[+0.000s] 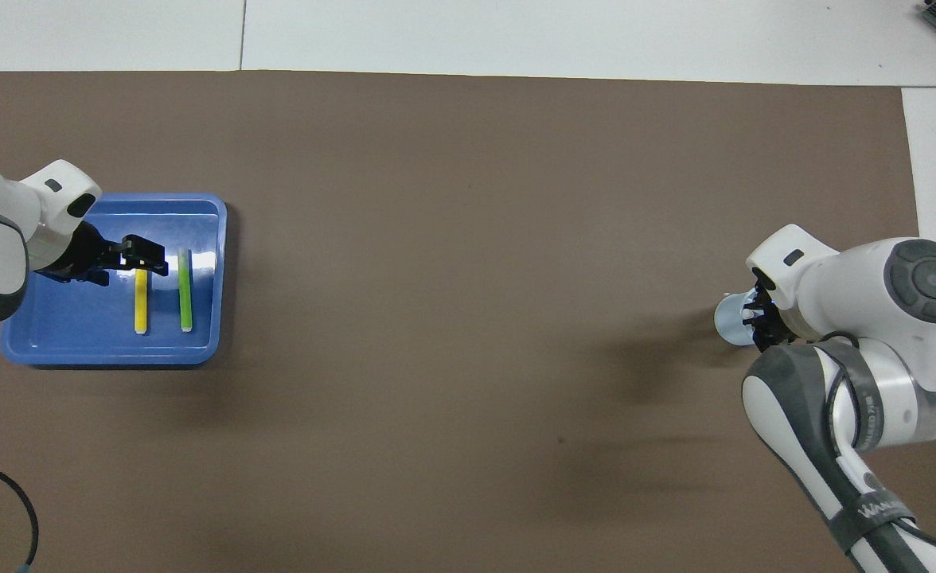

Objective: Right arm passes pens to left for tray arrangement
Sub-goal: 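Place the yellow pen in the tray while the right gripper grasps purple pen, then lift the purple pen toward the left gripper while the left gripper approaches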

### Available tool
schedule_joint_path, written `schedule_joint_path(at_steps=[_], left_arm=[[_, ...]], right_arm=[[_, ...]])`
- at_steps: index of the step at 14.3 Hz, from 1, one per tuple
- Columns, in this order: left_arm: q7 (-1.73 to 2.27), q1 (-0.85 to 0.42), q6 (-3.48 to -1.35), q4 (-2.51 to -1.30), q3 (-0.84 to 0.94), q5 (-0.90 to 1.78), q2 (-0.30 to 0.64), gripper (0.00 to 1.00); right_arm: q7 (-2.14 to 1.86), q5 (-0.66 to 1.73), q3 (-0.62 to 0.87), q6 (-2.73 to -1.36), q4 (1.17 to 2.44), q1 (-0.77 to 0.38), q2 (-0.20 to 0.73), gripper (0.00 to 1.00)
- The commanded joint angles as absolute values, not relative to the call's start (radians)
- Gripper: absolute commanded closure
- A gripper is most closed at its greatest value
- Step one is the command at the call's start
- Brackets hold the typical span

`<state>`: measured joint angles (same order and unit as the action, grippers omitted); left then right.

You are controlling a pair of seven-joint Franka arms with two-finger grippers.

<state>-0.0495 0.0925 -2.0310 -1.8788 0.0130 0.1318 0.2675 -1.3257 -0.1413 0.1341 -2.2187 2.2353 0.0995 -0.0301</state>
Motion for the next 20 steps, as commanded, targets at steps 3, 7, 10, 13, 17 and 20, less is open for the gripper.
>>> schedule_joint_path(at_steps=[3, 7, 10, 13, 17, 20], left_arm=[[0.103, 0.068, -1.939, -1.891, 0.011, 0.219, 0.17, 0.0], [0.2, 0.058, -1.881, -1.902, 0.012, 0.299, 0.101, 0.0], [0.371, -0.014, -1.852, -1.902, 0.012, 0.301, 0.061, 0.0], [0.552, -0.064, -1.835, -1.902, 0.012, 0.354, 0.012, 0.0], [0.709, -0.077, -1.838, -1.927, 0.011, 0.532, -0.06, 0.0], [0.832, -0.077, -1.867, -2.0, 0.011, 0.626, -0.122, 0.0]], right_arm=[[-1.304, -0.121, 0.147, -2.204, 2.25, 0.126, -0.035, 1.0], [-1.292, -0.095, 0.146, -2.045, 2.117, 0.138, -0.037, 1.0], [-1.254, -0.092, 0.141, -2.013, 2.068, 0.152, -0.064, 1.0], [-1.157, -0.078, 0.141, -1.918, 1.952, 0.15, -0.067, 1.0], [-0.912, 0.087, 0.143, -1.749, 1.859, 0.146, -0.066, 1.0], [-0.636, 0.202, 0.15, -1.721, 1.867, 0.108, -0.072, 1.0]])
